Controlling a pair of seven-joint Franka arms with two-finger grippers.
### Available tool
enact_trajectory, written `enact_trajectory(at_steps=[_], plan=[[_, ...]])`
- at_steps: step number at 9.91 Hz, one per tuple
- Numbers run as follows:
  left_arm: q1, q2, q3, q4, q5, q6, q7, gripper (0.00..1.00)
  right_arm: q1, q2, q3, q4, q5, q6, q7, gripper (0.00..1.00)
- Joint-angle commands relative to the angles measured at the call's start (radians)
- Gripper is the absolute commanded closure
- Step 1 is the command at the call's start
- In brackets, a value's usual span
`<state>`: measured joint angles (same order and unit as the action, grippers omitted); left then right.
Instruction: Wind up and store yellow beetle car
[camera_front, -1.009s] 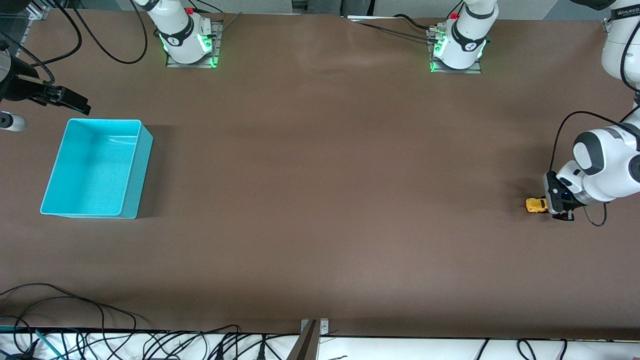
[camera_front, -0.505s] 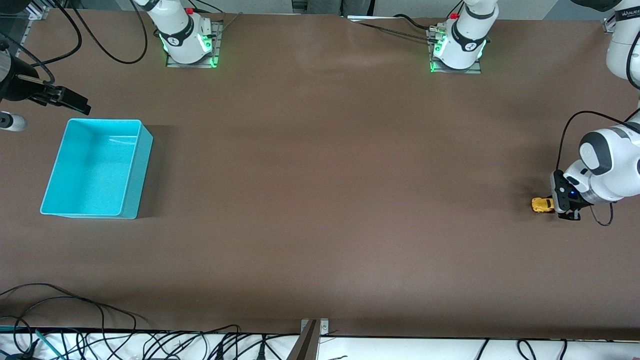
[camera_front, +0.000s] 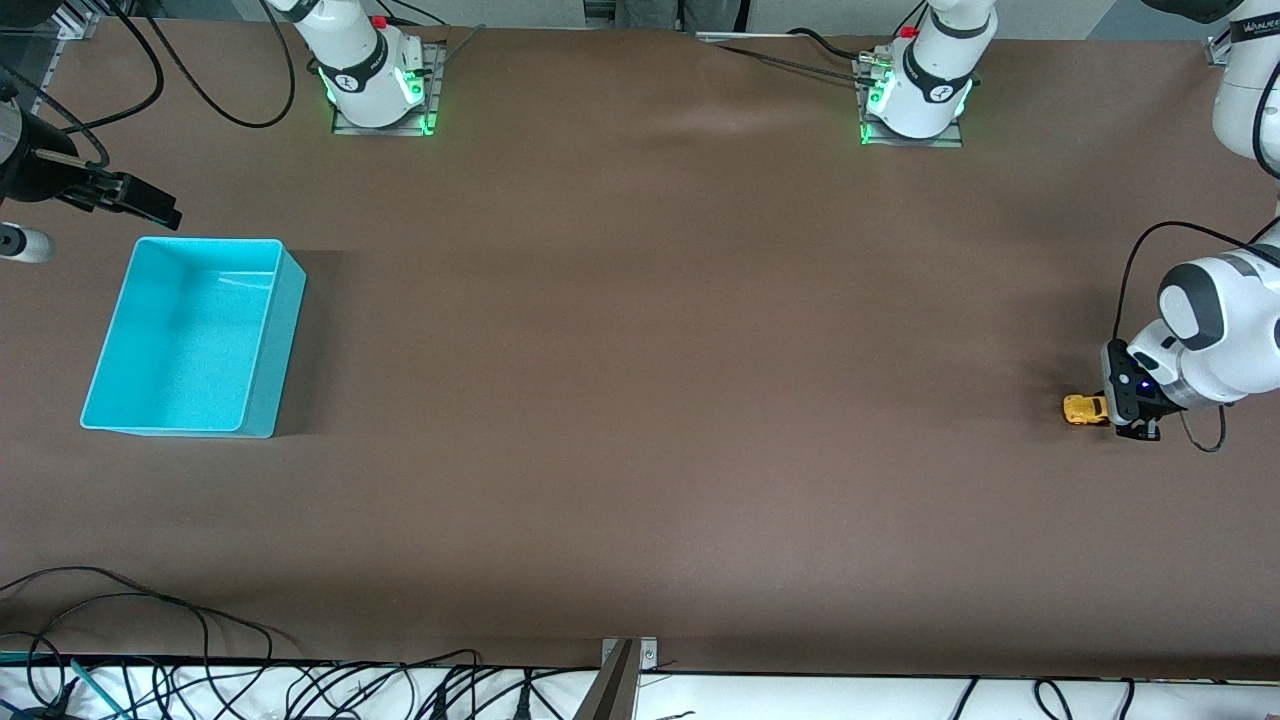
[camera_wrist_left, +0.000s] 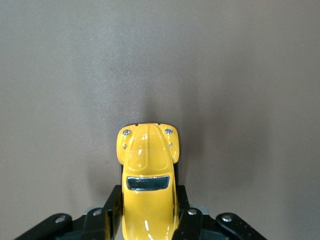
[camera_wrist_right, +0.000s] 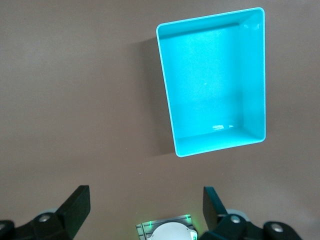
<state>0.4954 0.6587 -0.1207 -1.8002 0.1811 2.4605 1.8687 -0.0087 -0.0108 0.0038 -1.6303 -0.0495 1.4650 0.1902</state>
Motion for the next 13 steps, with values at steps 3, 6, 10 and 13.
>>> enact_trajectory(at_steps=[3, 6, 10, 13], plan=[[0.009, 0.078, 0.000, 0.027, 0.020, 0.006, 0.053, 0.99, -0.002, -0.003, -0.001, 0.006, 0.016, -0.012, -0.006, 0.00], [0.009, 0.079, -0.002, 0.030, 0.012, 0.006, 0.064, 0.98, -0.002, -0.003, -0.001, 0.006, 0.016, -0.012, -0.006, 0.00], [0.006, 0.078, -0.004, 0.030, 0.018, 0.006, 0.067, 0.98, -0.002, -0.003, -0.002, 0.006, 0.016, -0.012, -0.006, 0.00], [0.006, 0.079, -0.004, 0.032, 0.008, 0.006, 0.093, 1.00, -0.004, -0.003, -0.002, 0.006, 0.016, -0.012, -0.006, 0.00]])
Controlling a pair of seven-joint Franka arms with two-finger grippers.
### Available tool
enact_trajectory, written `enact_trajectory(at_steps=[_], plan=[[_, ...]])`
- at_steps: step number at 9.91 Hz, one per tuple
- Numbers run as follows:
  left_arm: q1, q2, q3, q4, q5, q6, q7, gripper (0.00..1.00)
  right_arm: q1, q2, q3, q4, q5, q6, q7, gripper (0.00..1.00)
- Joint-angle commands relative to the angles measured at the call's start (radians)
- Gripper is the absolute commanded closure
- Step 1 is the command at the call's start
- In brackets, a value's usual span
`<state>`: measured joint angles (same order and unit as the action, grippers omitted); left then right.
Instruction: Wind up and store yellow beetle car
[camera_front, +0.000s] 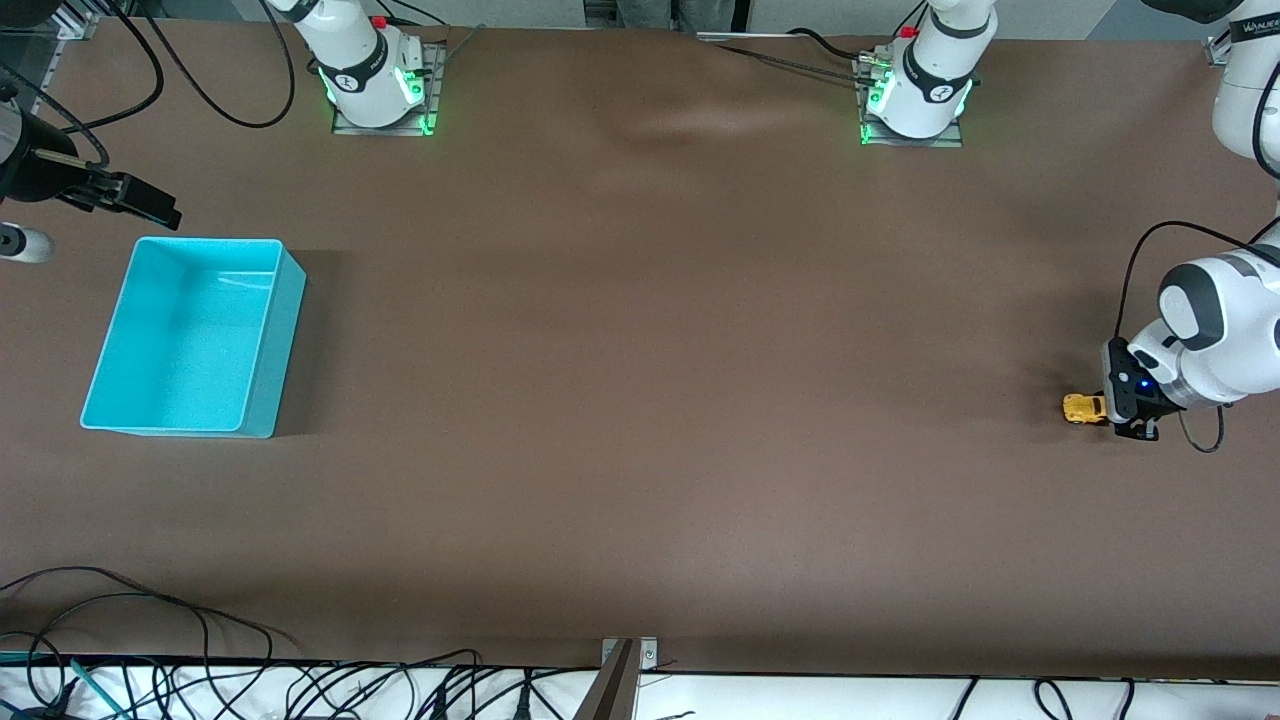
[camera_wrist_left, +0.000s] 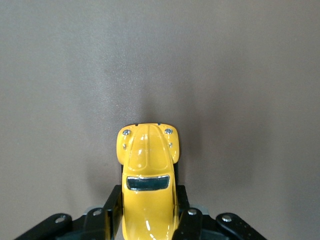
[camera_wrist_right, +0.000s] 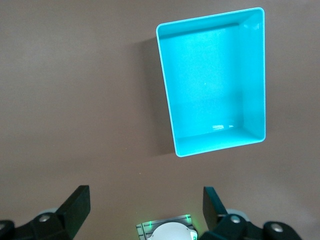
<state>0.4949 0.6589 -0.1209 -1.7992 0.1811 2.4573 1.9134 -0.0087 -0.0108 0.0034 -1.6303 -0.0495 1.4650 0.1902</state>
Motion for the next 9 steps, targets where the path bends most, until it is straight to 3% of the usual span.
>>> enact_trajectory(at_steps=[1, 2, 3, 4, 5, 6, 9], plan=[[0.007, 0.080, -0.003, 0.030, 0.006, 0.009, 0.049, 0.99, -0.004, -0.003, -0.002, 0.006, 0.016, -0.012, -0.006, 0.00], [0.007, 0.080, -0.003, 0.030, 0.006, 0.009, 0.049, 0.98, -0.004, -0.003, -0.002, 0.006, 0.016, -0.012, -0.006, 0.00], [0.007, 0.080, -0.003, 0.030, 0.006, 0.009, 0.049, 0.90, -0.004, -0.003, -0.002, 0.006, 0.016, -0.011, -0.012, 0.00], [0.007, 0.079, -0.003, 0.030, 0.006, 0.009, 0.049, 0.45, -0.004, -0.003, -0.002, 0.006, 0.016, -0.011, -0.017, 0.00], [0.007, 0.071, -0.006, 0.030, 0.006, 0.008, 0.049, 0.08, -0.004, -0.003, -0.002, 0.006, 0.016, -0.011, -0.017, 0.00], [0.011, 0.062, -0.031, 0.034, 0.006, 0.006, 0.049, 0.00, -0.004, -0.003, -0.002, 0.006, 0.016, -0.011, -0.017, 0.00], [0.014, 0.012, -0.066, 0.058, 0.004, -0.114, 0.036, 0.00, -0.004, -0.003, -0.002, 0.006, 0.016, -0.011, -0.017, 0.00]])
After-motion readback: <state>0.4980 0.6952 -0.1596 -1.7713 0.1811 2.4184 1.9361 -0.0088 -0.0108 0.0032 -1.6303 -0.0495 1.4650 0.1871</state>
